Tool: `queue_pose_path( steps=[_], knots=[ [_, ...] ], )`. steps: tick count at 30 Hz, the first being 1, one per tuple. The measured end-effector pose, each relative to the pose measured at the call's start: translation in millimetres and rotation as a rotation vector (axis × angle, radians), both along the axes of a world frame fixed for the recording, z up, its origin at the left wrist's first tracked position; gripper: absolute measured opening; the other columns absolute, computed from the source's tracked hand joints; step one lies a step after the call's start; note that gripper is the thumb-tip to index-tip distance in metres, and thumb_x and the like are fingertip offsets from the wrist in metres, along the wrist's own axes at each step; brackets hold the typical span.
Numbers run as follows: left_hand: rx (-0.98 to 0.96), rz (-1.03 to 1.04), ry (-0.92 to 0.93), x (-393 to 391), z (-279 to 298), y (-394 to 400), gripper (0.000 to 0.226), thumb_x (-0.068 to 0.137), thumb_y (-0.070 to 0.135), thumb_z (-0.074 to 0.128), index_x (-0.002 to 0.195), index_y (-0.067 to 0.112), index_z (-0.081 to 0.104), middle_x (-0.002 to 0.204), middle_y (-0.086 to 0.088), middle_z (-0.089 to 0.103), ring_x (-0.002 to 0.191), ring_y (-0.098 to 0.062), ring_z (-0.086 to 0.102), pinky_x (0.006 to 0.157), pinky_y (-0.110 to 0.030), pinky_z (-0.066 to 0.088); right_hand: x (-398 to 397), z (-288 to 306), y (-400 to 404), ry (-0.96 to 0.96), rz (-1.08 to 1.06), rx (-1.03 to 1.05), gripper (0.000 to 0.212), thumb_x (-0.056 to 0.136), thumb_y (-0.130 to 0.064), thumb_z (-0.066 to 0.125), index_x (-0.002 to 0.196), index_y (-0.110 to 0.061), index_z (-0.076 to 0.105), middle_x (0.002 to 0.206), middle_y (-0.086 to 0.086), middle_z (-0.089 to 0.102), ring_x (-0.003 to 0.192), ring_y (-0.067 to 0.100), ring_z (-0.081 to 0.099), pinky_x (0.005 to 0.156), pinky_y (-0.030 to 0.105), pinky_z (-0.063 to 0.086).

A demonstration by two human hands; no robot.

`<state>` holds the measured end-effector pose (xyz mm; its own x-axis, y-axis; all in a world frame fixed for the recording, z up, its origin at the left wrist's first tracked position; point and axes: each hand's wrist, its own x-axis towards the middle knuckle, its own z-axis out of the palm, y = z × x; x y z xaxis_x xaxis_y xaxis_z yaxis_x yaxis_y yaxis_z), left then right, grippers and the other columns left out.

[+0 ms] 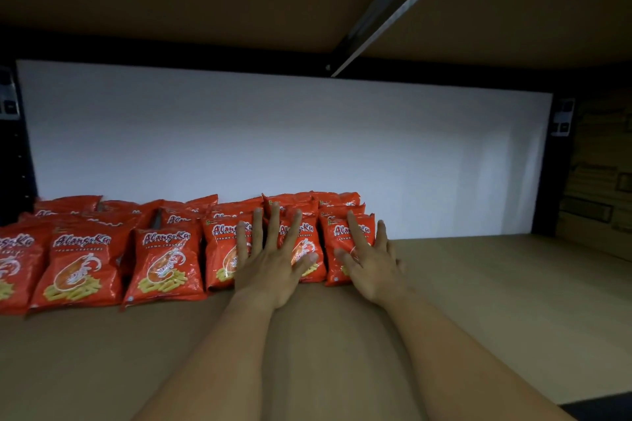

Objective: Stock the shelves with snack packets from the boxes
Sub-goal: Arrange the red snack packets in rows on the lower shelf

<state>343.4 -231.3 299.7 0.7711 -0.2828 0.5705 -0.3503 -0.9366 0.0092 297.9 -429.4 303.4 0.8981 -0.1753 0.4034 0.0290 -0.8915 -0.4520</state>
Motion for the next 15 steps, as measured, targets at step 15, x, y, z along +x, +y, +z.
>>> queue_pose_path(
  steps=[15],
  knots=[
    [-0.175,-0.484,-0.082,-52.9,19.2,-11.4,0.07,0.097,0.045,0.056,0.156,0.034,0.022,0.163,0.005,0.022,0.15,-0.02,0.013,0.122,-0.047,0.018,-78.7,-7.2,-12.8,-0.019,0.056,0.131,0.081,0.071,-0.073,0.053,0.143,-0.04,0.038,0.139,0.001,0.053,0.133,0.025,0.042,0.109,0.042,0.039]
  ],
)
